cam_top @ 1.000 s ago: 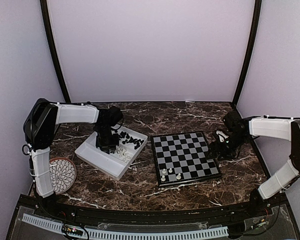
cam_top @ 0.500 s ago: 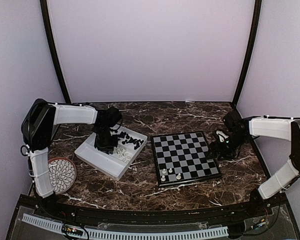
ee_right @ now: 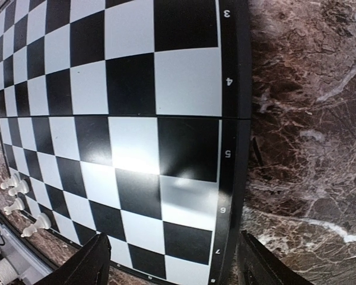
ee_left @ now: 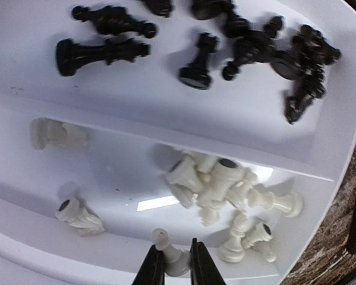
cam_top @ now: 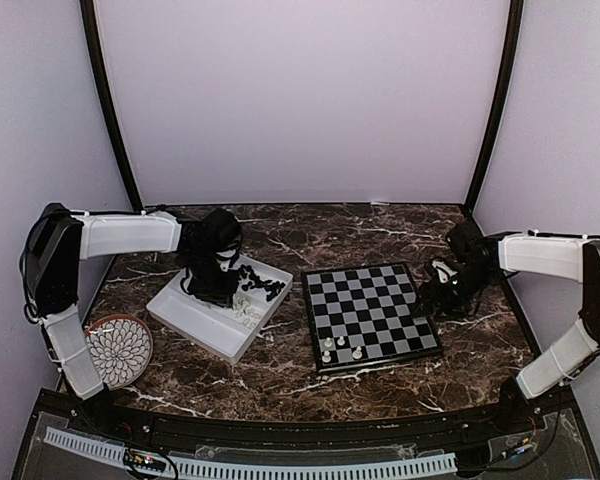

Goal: Set up the chess pieces on the board
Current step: Pick up the pawn from the storage box, then pass from the left arm to the right

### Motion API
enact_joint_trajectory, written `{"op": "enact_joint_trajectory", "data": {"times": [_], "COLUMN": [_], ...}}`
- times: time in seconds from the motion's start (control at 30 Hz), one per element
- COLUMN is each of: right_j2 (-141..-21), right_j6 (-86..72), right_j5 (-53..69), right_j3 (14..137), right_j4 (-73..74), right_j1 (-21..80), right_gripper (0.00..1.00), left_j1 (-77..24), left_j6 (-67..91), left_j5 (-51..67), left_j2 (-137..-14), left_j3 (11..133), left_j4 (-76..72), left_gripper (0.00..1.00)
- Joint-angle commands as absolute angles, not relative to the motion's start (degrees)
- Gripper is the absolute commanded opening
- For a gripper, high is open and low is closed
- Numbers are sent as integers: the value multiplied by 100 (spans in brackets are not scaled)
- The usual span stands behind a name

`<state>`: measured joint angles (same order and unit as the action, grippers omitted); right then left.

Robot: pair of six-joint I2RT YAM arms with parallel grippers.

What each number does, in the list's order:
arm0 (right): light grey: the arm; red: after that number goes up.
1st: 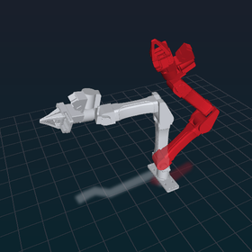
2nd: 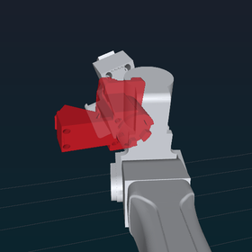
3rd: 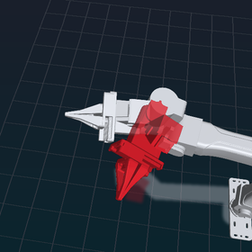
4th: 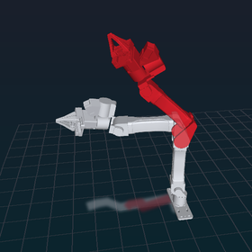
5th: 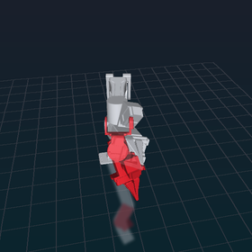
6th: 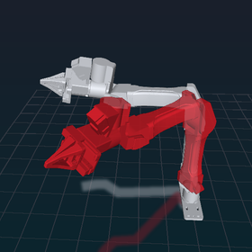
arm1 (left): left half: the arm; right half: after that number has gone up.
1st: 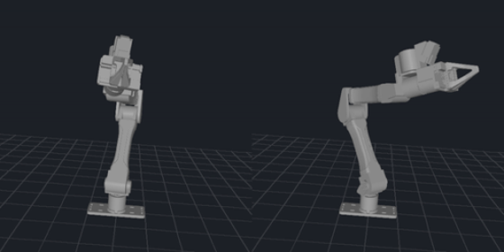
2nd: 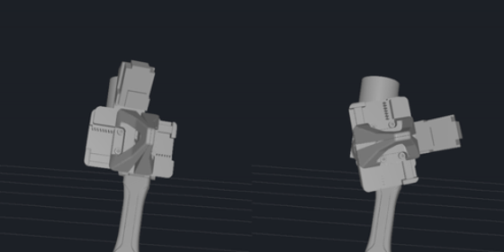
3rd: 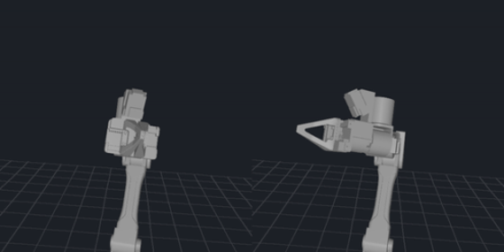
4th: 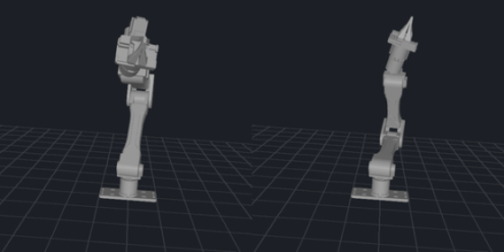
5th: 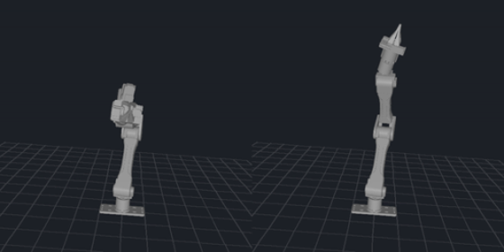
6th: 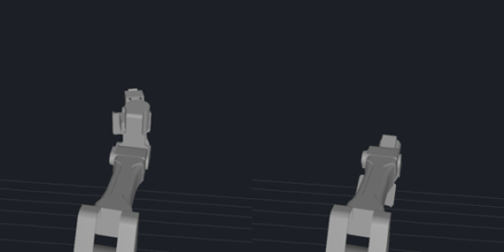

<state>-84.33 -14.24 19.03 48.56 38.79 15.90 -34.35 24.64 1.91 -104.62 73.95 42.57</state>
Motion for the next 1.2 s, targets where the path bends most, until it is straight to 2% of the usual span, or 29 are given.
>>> {"op": "enact_joint_trajectory", "data": {"times": [0.0, 0.5, 0.7, 1.0, 1.17], "right_j2": [-8210, -8821, -9368, -9816, -9784], "right_j6": [-1738, -4022, -4750, -5906, -6375], "right_j5": [2469, 5201, 5884, 6593, 6709], "right_j3": [5214, 5578, 5843, 6020, 5895], "right_j4": [3590, 1241, 308, -1167, -1866], "right_j1": [1634, 2133, 2752, 3370, 3401], "right_gripper": [74, 69, 64, 63, 57], "left_j1": [-3944, -5290, -5728, -6125, -6169], "left_j6": [1756, 715, 381, 40, 35], "left_j5": [432, 1561, 1620, 1394, 1249], "left_j2": [-9791, -8872, -9055, -9397, -9445], "left_j3": [7319, 7314, 7828, 8390, 8402], "left_j4": [3888, 2551, 2645, 2772, 2814], "left_gripper": [11, 14, 14, 15, 15]}}
